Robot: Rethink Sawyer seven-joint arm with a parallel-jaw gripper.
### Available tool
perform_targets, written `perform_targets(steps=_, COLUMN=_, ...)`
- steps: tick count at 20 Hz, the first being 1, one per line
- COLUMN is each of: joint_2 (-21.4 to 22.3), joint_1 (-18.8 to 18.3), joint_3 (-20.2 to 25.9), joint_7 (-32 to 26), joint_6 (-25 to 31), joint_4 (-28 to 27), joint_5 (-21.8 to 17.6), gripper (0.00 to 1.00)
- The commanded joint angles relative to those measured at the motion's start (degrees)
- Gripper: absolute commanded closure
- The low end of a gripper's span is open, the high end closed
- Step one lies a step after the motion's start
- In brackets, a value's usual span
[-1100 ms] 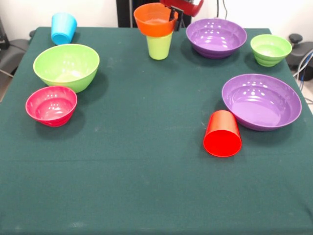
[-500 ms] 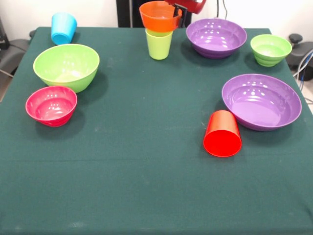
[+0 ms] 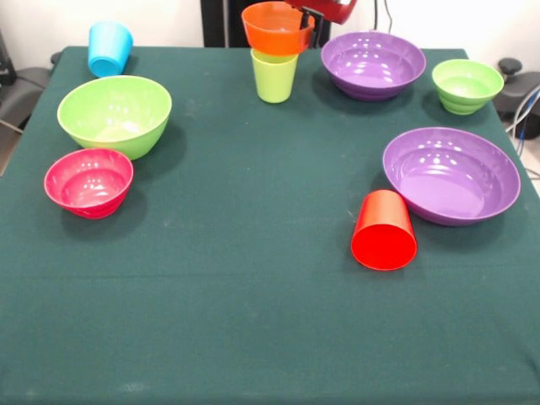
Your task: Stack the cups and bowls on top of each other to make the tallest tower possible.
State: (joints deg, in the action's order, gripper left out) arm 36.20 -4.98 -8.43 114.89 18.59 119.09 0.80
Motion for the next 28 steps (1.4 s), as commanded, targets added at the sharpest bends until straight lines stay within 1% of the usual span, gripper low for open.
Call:
perform_targets(steps=1, joint_2=-2.72, joint_1=-0.41, joint_3=6.02, joint_7=7.46, joint_6=-3.43, joint_4=0.55, joint_5=0.92, gripper=1.0)
perform_targets(steps=10, joint_2=-2.08, joint_1=-0.54, joint_3=5.11, joint_7=6.69, joint_6=-2.41, joint_4=0.08, joint_5=0.26, gripper=1.0)
perform_targets(steps=16, joint_2=-2.5, joint_1=-0.91, joint_3=4.9, joint_7=6.03, joint_6=-2.48, joint_4=-0.62, joint_5=-0.25, gripper=1.0)
perform_targets(steps=18, joint_2=-2.55, joint_1=-0.95, joint_3=4.8, joint_7=5.69, joint_6=-3.89, joint_4=-0.68, joint_5=-0.99, gripper=1.0)
perform_targets(steps=19, joint_2=-2.61, joint_1=-0.76, joint_3=4.58, joint_7=5.79, joint_6=-4.11, joint_4=-0.75, joint_5=-1.08, gripper=0.0)
perform_targets(steps=21, joint_2=-2.57, joint_1=-0.81, joint_3=4.58, joint_7=5.75, joint_6=-4.38, joint_4=-0.7, joint_5=-1.19, gripper=0.0)
perform_targets(steps=25, joint_2=-2.66, joint_1=0.74, joint_3=2.79, joint_7=6.46, joint_6=-4.39, joint_4=-1.77, joint_5=-1.38, gripper=0.0)
perform_targets(steps=26, joint_2=-2.67, joint_1=1.03, joint_3=2.5, joint_7=5.93, joint_6=-4.41, joint_4=-2.39, joint_5=-1.94, gripper=0.0)
perform_targets(steps=28, joint_2=-2.65, joint_1=0.7, joint_3=2.69, joint_7=5.8, joint_6=-4.82, joint_4=-2.53, joint_5=-1.89, gripper=0.0)
